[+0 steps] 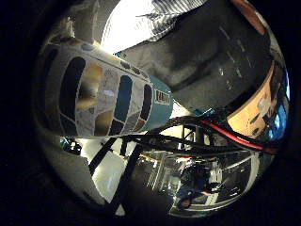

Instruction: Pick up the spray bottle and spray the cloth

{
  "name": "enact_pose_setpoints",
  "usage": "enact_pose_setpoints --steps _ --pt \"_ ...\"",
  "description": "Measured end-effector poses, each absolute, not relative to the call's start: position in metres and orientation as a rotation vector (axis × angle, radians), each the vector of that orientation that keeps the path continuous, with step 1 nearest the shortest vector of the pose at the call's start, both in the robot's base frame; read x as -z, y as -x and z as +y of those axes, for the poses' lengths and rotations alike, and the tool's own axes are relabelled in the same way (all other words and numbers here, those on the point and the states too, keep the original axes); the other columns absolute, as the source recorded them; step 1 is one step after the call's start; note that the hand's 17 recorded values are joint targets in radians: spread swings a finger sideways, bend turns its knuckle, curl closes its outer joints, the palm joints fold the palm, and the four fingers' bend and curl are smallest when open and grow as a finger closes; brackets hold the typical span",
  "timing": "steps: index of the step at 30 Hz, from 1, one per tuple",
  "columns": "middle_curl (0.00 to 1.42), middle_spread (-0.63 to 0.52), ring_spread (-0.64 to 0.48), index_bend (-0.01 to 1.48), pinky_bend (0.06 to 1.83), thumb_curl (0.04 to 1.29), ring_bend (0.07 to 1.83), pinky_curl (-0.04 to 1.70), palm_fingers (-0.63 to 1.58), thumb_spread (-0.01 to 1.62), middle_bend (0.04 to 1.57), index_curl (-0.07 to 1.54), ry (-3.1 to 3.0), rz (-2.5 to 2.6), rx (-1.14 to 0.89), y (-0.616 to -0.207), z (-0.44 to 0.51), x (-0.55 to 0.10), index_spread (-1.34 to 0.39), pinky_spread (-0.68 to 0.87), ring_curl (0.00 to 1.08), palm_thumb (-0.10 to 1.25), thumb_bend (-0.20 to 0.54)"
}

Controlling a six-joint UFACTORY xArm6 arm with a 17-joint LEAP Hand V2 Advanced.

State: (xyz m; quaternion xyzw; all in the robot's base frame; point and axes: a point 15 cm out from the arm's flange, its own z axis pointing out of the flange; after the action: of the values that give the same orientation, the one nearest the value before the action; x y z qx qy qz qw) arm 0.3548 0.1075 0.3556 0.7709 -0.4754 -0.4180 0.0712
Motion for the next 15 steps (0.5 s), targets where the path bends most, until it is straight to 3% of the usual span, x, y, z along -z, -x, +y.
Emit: enact_pose_setpoints --steps 15 --pt "0.64 -0.11 -0.17 1.16 1.03 0.76 1.48 1.27 1.18 0.97 1.36 0.73 -2.199 -1.465 1.29 -0.381 0.124 -0.287 -0.22 -0.22 0.6 0.97 -0.013"
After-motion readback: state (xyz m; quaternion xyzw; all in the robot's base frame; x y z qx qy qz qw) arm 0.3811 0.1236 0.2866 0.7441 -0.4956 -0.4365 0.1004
